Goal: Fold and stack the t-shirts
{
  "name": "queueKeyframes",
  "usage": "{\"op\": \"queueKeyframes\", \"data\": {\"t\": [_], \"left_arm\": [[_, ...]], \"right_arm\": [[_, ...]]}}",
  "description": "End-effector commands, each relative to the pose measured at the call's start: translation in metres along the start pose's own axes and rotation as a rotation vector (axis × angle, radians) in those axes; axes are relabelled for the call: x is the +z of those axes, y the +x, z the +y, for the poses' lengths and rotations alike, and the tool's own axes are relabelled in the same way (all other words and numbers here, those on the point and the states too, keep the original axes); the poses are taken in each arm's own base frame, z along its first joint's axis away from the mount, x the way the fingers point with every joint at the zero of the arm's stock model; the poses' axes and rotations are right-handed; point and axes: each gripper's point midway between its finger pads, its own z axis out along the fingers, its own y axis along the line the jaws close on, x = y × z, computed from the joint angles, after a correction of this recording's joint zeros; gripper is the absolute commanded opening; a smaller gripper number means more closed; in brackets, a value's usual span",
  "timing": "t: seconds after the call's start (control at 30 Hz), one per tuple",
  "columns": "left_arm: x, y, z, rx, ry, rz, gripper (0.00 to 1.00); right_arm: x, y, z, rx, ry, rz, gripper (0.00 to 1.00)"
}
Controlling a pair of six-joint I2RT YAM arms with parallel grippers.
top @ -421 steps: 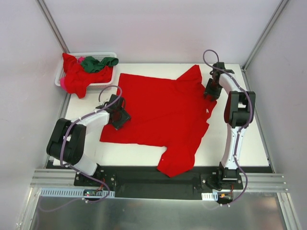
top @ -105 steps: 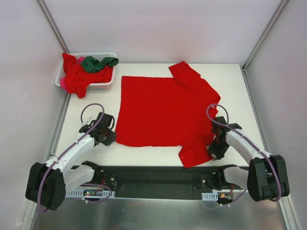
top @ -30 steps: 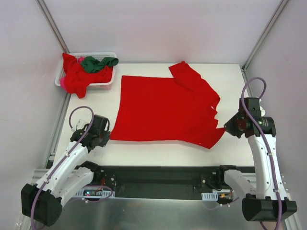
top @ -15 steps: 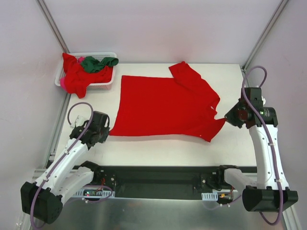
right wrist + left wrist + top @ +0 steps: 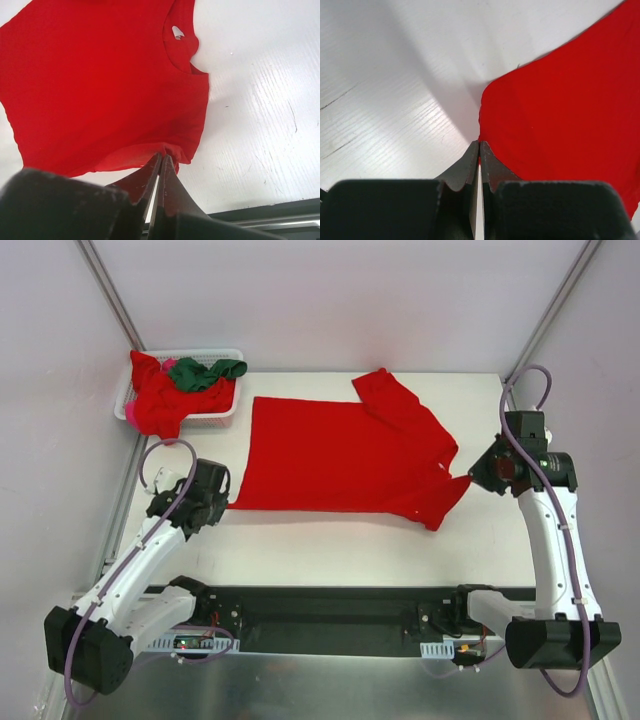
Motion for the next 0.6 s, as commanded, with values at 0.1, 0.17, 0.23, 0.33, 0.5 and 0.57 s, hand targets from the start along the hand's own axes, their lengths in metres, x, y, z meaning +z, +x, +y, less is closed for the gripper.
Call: {"op": "queueKeyframes", "data": {"t": [0.1, 0.17, 0.23, 0.33, 0.5, 0.57], "left_arm": [[-0.0014, -0.0104, -0.0102, 0.032, 0.011, -0.048, 0.0], [-0.0014, -0.0112, -0.0112, 0.034, 0.011, -0.051, 0.0], [-0.0014, -0.012, -0.0131, 0.039, 0.013, -0.052, 0.0], [-0.0008, -0.0114, -0.0144, 0.042, 0.009, -0.048, 0.0], [0.0008, -0.0109, -0.0155, 0.046, 0.005, -0.047, 0.0], [0.0015, -0.0113, -0.0162, 0.047, 0.004, -0.05, 0.0]], "right_arm": [[-0.004, -0.0227, 0.0052, -0.035, -0.004, -0.067, 0.01], [-0.0028, -0.0223, 0.0061, -0.037, -0.006, -0.062, 0.01], [-0.002, -0.0222, 0.0071, -0.038, -0.009, -0.06, 0.01], [-0.0009, -0.0232, 0.0073, -0.048, -0.006, -0.058, 0.01], [0.0018, -0.022, 0.0064, -0.058, -0.001, -0.051, 0.01], [0.0032, -0.0202, 0.0061, -0.064, -0.002, -0.042, 0.01]]}}
